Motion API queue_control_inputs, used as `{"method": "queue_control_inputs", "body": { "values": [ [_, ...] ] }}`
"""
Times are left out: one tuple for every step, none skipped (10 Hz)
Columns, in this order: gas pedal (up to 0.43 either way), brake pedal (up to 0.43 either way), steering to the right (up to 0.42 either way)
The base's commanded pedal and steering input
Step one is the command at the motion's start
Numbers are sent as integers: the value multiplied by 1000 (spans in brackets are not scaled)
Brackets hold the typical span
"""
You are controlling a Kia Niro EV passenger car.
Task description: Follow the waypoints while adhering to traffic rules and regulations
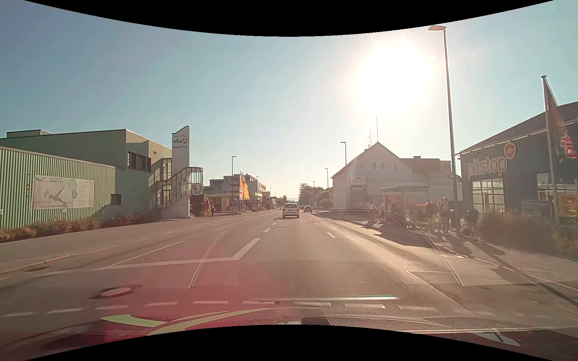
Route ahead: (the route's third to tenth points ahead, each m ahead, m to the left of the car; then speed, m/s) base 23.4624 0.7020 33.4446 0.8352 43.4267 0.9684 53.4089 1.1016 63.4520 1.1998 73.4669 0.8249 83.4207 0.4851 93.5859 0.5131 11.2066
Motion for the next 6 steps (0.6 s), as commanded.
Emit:
{"method": "queue_control_inputs", "body": {
  "values": [
    [8, 0, 0],
    [8, 0, 0],
    [8, 0, 0],
    [8, 0, 0],
    [8, 0, 0],
    [8, 0, 0]
  ]
}}
